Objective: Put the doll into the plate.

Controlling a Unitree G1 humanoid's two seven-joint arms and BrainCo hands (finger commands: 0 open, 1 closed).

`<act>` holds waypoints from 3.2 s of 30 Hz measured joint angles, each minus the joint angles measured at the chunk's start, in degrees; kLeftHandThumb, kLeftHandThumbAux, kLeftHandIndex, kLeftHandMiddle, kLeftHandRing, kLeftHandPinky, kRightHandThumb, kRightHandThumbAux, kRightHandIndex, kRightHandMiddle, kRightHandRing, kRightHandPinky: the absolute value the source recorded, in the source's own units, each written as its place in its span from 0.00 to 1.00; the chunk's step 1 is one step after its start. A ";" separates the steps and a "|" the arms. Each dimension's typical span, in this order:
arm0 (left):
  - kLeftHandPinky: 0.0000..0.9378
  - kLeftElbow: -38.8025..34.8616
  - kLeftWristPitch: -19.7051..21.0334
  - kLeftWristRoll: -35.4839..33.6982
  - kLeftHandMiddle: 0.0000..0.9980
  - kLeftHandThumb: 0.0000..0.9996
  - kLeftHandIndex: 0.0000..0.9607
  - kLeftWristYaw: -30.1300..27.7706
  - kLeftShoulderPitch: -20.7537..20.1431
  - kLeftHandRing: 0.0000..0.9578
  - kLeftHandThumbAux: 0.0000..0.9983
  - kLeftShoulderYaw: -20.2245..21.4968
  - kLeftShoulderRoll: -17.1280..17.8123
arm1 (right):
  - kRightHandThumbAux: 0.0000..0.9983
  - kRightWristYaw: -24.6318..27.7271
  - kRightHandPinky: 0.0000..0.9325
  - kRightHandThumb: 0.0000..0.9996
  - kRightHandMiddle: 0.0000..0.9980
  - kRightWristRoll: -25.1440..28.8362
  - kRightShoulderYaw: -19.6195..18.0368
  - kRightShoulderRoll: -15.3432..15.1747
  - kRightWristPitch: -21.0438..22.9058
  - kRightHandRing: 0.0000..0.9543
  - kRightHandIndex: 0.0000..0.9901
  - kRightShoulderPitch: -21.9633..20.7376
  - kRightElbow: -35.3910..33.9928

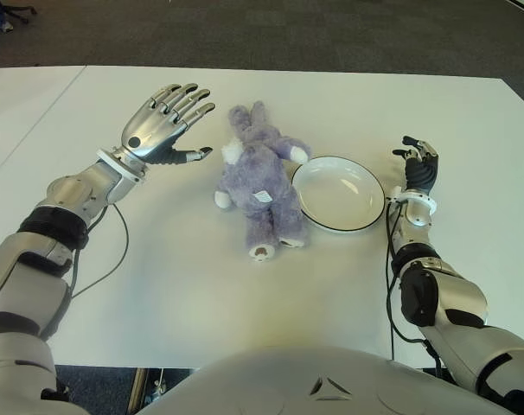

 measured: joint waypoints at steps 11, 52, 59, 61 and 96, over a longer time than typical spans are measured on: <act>0.00 -4.65 -1.83 -3.01 0.00 0.37 0.00 -6.77 3.60 0.00 0.16 3.08 0.55 | 0.68 -0.59 0.31 0.95 0.28 -0.50 0.29 0.02 -0.05 0.48 0.43 0.02 0.00; 0.00 -23.21 -15.68 -11.25 0.00 0.21 0.00 -11.49 12.96 0.00 0.26 18.02 -1.97 | 0.67 -2.91 0.23 1.00 0.32 -1.24 2.08 0.05 -0.20 0.48 0.19 0.11 0.00; 0.00 -23.25 -15.95 -11.20 0.00 0.22 0.00 -11.38 13.28 0.00 0.25 19.61 -2.25 | 0.67 -3.56 0.22 1.00 0.32 -1.24 2.20 0.06 -0.37 0.48 0.21 0.13 0.00; 0.00 -23.36 -15.93 -11.19 0.00 0.22 0.00 -11.40 13.41 0.00 0.25 19.88 -2.24 | 0.66 -3.46 0.24 1.00 0.32 -1.23 2.21 0.06 -0.38 0.48 0.21 0.13 0.00; 0.02 -4.08 -24.93 -12.76 0.00 0.29 0.00 -25.00 6.38 0.00 0.27 9.59 -12.14 | 0.66 -4.50 0.19 1.00 0.34 -1.52 2.50 0.15 -0.47 0.48 0.22 0.16 0.00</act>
